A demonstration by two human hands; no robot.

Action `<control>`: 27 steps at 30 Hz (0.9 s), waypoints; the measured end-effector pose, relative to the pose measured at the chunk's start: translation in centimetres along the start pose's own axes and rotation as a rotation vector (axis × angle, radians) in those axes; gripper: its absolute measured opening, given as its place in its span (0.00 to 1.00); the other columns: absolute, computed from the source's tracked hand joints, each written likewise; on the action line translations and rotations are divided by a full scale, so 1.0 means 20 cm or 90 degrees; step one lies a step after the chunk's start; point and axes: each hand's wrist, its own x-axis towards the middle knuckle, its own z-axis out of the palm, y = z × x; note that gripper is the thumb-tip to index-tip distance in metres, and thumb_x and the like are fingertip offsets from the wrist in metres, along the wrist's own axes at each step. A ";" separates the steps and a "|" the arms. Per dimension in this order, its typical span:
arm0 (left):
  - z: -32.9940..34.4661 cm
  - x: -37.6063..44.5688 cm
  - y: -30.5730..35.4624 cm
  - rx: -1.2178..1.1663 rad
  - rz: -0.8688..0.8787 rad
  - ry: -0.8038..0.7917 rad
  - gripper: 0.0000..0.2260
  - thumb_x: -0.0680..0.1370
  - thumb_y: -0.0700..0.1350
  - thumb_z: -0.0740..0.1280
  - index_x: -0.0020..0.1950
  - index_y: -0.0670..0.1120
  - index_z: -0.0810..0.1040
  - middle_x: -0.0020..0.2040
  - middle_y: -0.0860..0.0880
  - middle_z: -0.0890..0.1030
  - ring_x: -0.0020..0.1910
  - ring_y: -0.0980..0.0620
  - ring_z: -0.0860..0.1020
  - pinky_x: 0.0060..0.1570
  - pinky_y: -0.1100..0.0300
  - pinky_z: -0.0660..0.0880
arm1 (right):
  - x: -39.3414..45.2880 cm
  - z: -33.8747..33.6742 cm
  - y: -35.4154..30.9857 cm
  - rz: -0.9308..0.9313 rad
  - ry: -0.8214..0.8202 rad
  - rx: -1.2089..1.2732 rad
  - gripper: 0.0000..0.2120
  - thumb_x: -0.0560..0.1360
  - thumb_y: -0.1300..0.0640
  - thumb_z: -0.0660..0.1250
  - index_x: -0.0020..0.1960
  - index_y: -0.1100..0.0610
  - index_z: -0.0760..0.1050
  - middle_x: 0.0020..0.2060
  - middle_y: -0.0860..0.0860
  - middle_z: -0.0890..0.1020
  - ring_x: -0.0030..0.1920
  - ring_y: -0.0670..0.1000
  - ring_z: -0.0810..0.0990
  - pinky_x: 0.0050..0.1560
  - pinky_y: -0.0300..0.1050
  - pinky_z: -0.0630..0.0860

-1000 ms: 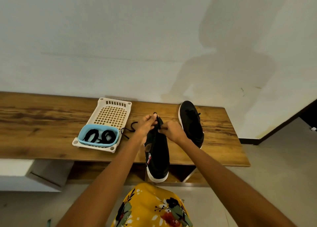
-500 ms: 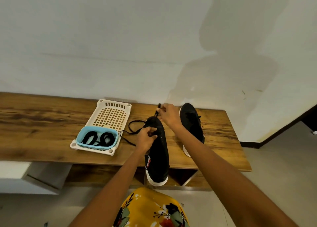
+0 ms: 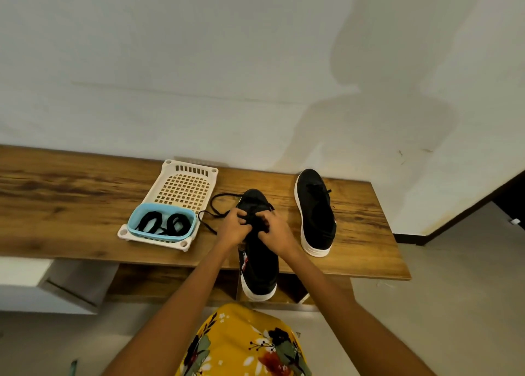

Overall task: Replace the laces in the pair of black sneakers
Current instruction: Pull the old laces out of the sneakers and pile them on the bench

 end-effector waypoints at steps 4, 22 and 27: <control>-0.04 -0.03 0.00 -0.112 -0.023 -0.038 0.18 0.76 0.32 0.64 0.64 0.41 0.69 0.58 0.41 0.76 0.52 0.48 0.75 0.36 0.62 0.74 | 0.05 0.06 -0.02 0.004 0.033 -0.169 0.20 0.75 0.66 0.62 0.66 0.57 0.71 0.63 0.55 0.71 0.64 0.56 0.70 0.58 0.48 0.74; 0.00 0.07 0.04 0.322 0.208 -0.004 0.11 0.75 0.44 0.69 0.58 0.49 0.79 0.59 0.47 0.77 0.54 0.51 0.78 0.53 0.57 0.75 | 0.15 0.02 -0.01 0.289 0.213 0.529 0.21 0.82 0.52 0.54 0.37 0.60 0.77 0.33 0.54 0.80 0.37 0.51 0.81 0.44 0.47 0.81; -0.04 0.08 0.19 0.362 0.211 0.035 0.07 0.76 0.46 0.68 0.50 0.49 0.83 0.53 0.51 0.82 0.51 0.52 0.79 0.45 0.59 0.73 | 0.14 0.02 0.03 0.233 0.083 0.498 0.10 0.78 0.61 0.58 0.45 0.57 0.78 0.38 0.54 0.81 0.46 0.55 0.80 0.54 0.52 0.77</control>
